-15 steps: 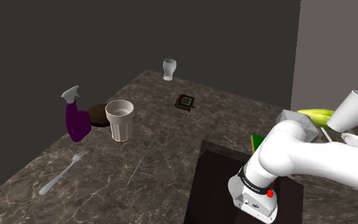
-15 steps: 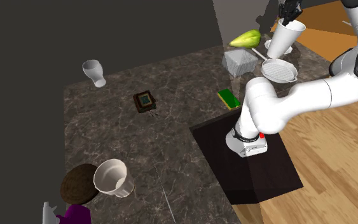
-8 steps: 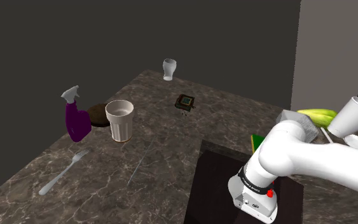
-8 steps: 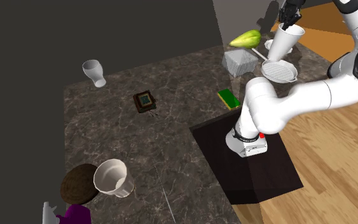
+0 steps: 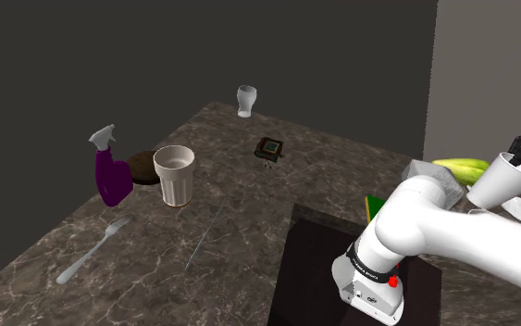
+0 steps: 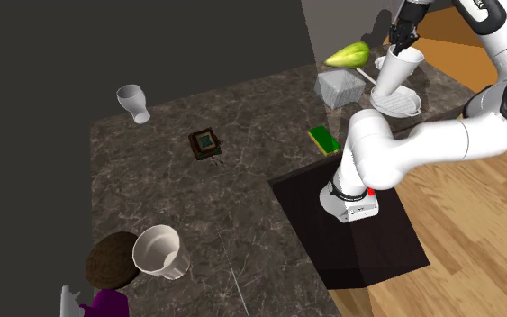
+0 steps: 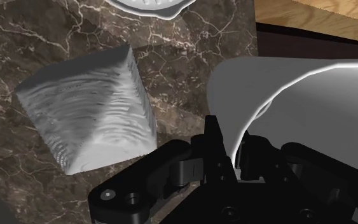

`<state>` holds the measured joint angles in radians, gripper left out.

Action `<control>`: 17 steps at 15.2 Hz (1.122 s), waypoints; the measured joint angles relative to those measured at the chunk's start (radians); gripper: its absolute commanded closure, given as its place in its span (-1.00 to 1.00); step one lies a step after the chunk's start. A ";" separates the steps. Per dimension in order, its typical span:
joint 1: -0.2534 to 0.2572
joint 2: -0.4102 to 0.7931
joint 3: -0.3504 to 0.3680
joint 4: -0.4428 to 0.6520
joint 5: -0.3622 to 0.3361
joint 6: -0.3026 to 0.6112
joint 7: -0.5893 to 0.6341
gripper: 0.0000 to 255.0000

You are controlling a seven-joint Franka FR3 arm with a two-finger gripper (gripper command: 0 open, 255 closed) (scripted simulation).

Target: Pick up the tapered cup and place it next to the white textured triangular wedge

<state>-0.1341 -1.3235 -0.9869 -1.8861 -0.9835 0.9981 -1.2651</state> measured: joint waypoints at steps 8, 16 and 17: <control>-0.035 -0.067 -0.050 -0.098 -0.052 0.051 0.009 1.00; -0.062 -0.122 -0.106 -0.176 -0.107 0.099 0.014 1.00; -0.066 -0.129 -0.114 -0.185 -0.115 0.105 0.014 1.00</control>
<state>-0.1998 -1.4521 -1.1009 -2.0708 -1.0982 1.1028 -1.2507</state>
